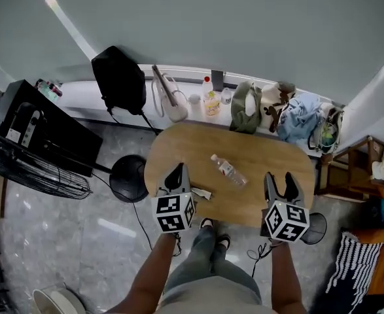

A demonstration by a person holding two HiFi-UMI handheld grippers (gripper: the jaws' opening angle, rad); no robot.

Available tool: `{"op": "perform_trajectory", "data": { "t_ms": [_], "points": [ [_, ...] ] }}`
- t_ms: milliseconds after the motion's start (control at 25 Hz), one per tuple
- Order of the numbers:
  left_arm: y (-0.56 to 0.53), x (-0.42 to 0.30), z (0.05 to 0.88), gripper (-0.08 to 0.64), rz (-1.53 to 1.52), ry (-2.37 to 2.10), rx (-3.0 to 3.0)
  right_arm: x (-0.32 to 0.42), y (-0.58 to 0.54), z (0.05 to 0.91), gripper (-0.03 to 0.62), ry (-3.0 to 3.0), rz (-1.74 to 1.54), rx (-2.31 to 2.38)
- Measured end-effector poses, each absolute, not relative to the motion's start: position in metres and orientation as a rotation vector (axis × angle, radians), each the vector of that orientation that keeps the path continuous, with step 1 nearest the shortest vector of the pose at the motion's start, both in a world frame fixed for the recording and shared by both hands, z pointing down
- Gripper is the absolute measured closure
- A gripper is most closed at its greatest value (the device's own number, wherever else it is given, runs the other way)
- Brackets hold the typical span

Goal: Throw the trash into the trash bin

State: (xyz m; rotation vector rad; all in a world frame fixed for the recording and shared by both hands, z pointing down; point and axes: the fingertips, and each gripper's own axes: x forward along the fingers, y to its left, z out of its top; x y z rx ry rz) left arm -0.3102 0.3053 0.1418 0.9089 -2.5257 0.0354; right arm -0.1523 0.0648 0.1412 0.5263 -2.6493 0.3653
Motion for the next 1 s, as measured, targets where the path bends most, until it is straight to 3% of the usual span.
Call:
{"op": "perform_trajectory", "data": {
  "t_ms": [440, 1000],
  "points": [
    [0.392, -0.327, 0.254, 0.549, 0.041, -2.454, 0.64, -0.229, 0.152, 0.241, 0.316, -2.576, 0.346, 0.178],
    [0.454, -0.301, 0.44, 0.549, 0.026, -2.339, 0.509, -0.248, 0.251, 0.41, 0.321, -2.439, 0.194, -0.17]
  ]
}}
